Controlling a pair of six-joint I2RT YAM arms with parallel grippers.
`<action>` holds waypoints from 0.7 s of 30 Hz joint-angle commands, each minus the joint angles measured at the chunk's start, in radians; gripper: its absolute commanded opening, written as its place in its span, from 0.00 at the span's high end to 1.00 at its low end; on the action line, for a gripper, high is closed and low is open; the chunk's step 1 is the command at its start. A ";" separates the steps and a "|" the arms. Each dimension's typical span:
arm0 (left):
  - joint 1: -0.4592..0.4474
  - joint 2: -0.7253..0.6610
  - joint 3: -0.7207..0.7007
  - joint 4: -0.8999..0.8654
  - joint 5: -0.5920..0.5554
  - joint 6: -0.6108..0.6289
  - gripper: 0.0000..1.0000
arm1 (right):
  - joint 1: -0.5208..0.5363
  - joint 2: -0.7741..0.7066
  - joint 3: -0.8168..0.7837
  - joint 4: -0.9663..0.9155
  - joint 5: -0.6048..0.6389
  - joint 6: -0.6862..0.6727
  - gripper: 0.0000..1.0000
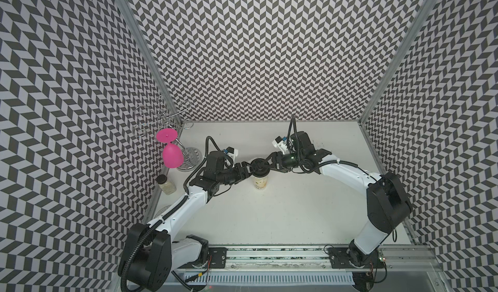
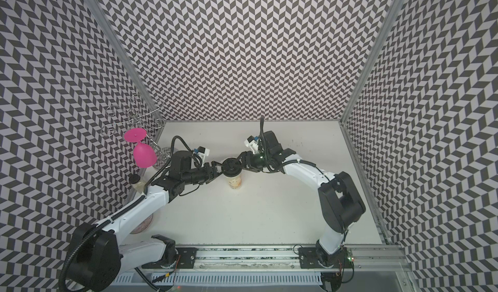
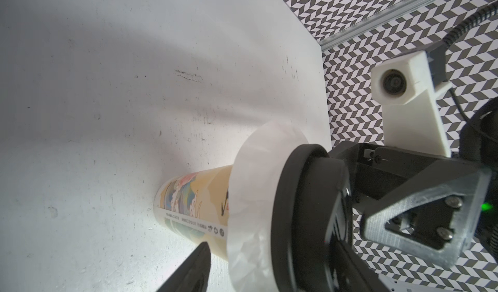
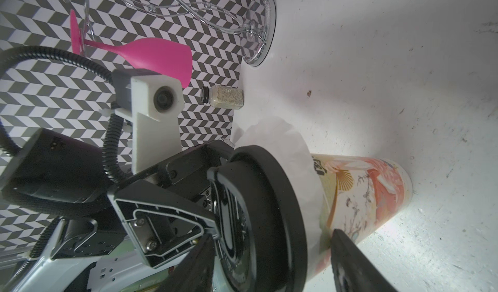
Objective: Put the leak-proof paper on the milk tea cups
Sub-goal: Secure the cup lid on the cup.
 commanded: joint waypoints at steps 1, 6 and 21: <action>0.007 0.022 -0.021 -0.106 -0.063 0.022 0.28 | 0.008 0.027 -0.004 0.072 -0.041 0.009 0.34; 0.007 0.023 -0.021 -0.104 -0.063 0.023 0.28 | 0.008 0.038 -0.009 0.065 -0.043 -0.001 0.33; 0.012 0.006 -0.018 -0.093 -0.060 0.015 0.28 | 0.006 0.061 -0.093 0.049 0.011 -0.027 0.33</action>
